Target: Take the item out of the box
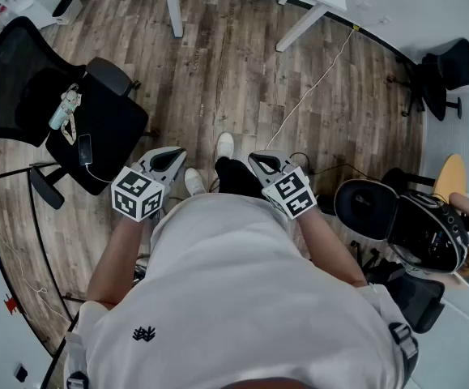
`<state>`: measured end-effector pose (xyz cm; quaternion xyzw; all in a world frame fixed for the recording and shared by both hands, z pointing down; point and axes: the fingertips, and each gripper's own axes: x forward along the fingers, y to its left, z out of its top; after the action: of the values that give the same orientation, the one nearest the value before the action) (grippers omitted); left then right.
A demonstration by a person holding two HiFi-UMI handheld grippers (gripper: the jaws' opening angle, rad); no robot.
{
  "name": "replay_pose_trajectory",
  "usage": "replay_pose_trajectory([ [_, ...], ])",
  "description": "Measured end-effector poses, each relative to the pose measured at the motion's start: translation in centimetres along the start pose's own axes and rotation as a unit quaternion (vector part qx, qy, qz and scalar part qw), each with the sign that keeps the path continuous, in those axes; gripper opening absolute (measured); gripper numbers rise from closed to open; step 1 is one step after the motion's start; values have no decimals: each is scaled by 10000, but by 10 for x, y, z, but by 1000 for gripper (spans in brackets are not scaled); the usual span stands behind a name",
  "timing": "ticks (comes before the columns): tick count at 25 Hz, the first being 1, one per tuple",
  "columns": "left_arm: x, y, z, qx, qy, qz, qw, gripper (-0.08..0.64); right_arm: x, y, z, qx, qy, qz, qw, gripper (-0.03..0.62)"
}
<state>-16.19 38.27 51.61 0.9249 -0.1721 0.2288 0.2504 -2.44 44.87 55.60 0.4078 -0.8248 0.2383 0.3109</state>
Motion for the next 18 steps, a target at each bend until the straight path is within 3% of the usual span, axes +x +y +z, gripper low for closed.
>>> replay_pose_trajectory([
  [7, 54, 6, 63, 264, 7, -148, 9995, 6, 6, -65, 20, 83, -122, -41, 9999, 6],
  [18, 116, 34, 136, 527, 159, 47, 9985, 6, 24, -163, 47, 260, -538, 87, 9982, 6],
])
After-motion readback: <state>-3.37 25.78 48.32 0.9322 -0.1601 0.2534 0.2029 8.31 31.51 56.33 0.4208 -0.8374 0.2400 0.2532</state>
